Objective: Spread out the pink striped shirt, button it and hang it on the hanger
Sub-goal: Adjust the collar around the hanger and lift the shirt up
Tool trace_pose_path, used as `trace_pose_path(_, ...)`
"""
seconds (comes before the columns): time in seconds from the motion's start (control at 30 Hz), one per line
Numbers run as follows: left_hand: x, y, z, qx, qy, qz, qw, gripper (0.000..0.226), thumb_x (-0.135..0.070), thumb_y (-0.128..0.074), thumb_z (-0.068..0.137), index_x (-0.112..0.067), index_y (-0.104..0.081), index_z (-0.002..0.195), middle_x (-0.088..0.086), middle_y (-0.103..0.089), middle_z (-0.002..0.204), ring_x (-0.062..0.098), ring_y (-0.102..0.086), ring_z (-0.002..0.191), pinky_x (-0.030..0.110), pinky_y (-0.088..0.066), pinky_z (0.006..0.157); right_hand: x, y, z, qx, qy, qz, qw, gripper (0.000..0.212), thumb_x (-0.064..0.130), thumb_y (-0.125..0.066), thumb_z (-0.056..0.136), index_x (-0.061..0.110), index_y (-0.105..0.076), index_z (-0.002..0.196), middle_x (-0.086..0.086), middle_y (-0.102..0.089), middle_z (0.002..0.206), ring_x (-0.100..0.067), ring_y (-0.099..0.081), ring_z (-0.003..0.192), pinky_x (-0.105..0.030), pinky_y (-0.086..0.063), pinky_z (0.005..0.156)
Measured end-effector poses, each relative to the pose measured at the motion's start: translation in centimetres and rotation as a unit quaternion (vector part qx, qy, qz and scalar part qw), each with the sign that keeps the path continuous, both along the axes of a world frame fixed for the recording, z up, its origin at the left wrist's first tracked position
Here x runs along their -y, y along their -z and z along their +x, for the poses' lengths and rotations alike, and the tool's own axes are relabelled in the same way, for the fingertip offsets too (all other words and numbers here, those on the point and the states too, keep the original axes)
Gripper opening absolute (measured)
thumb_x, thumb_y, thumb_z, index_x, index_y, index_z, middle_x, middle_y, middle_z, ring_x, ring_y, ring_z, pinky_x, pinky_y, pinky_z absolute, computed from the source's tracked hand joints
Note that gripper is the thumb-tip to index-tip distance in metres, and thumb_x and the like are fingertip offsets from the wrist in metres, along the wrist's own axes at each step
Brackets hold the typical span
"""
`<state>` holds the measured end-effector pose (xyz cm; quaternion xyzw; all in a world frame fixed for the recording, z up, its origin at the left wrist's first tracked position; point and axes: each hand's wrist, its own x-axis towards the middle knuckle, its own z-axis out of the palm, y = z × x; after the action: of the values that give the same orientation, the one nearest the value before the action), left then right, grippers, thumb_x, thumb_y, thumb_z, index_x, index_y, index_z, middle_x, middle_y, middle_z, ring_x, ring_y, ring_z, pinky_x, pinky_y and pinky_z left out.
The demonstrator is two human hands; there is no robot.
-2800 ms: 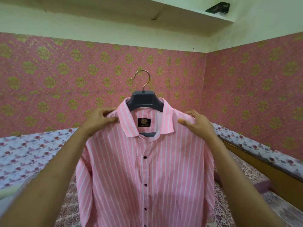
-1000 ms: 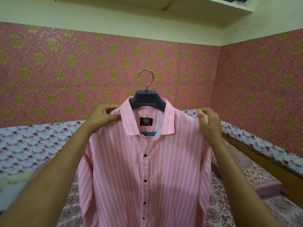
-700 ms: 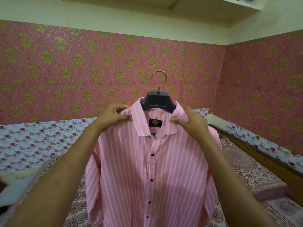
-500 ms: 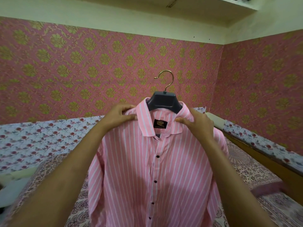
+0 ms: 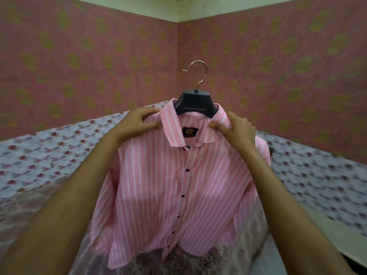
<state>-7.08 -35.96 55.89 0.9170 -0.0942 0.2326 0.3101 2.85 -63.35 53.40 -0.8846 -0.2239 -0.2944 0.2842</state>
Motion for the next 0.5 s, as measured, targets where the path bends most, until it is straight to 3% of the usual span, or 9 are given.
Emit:
trace_pose_path(0.1,5.7,-0.4,1.6,-0.036,0.061,0.001,0.997,0.038,-0.039,-0.059,0.071,-0.037,-0.052,0.109,-0.036,-0.055,0.106,-0.023,-0.049,0.094,0.009,-0.037,0.087,6.7,0.2,-0.7,0.008,0.038,0.004,0.999,0.057,0.066,-0.056,0.074,0.013,-0.055,0.095,-0.015,-0.066,0.089,-0.039,-0.059,0.088,-0.037,-0.032,0.063)
trace_pose_path(0.2,13.7,-0.8,2.8,-0.026,0.127,0.015,0.991,0.05,-0.06,-0.059,0.066,-0.039,-0.057,0.112,-0.028,-0.059,0.11,-0.004,-0.054,0.103,0.012,-0.04,0.09,15.5,0.0,-1.9,0.014,0.091,-0.007,0.996,0.058,0.067,-0.055,0.074,0.014,-0.055,0.095,-0.015,-0.067,0.088,-0.039,-0.06,0.088,-0.038,-0.035,0.065)
trace_pose_path(0.3,21.8,-1.1,3.5,-0.033,0.187,-0.007,0.982,0.036,-0.061,-0.057,0.066,-0.05,-0.058,0.1,-0.037,-0.06,0.102,-0.013,-0.055,0.098,0.009,-0.041,0.085,24.2,-0.7,-4.1,0.032,0.131,-0.012,0.991,0.056,0.067,-0.055,0.074,0.014,-0.054,0.091,-0.014,-0.067,0.086,-0.039,-0.06,0.087,-0.04,-0.038,0.066)
trace_pose_path(0.43,33.8,-1.6,3.8,-0.077,0.279,-0.049,0.956,0.041,-0.052,-0.057,0.071,-0.038,-0.06,0.109,-0.025,-0.062,0.111,-0.011,-0.055,0.101,0.009,-0.042,0.087,36.3,-1.9,-8.0,0.027,0.205,-0.027,0.978,0.055,0.065,-0.056,0.075,0.012,-0.053,0.088,-0.016,-0.067,0.089,-0.04,-0.06,0.088,-0.039,-0.037,0.066)
trace_pose_path(0.5,40.4,-1.9,4.1,-0.072,0.312,-0.052,0.946,0.042,-0.058,-0.056,0.068,-0.038,-0.062,0.104,-0.026,-0.064,0.105,-0.01,-0.057,0.097,0.009,-0.044,0.085,42.4,-2.3,-10.1,0.024,0.25,-0.026,0.967,0.056,0.066,-0.056,0.074,0.011,-0.051,0.085,-0.016,-0.067,0.089,-0.04,-0.06,0.087,-0.039,-0.038,0.065)
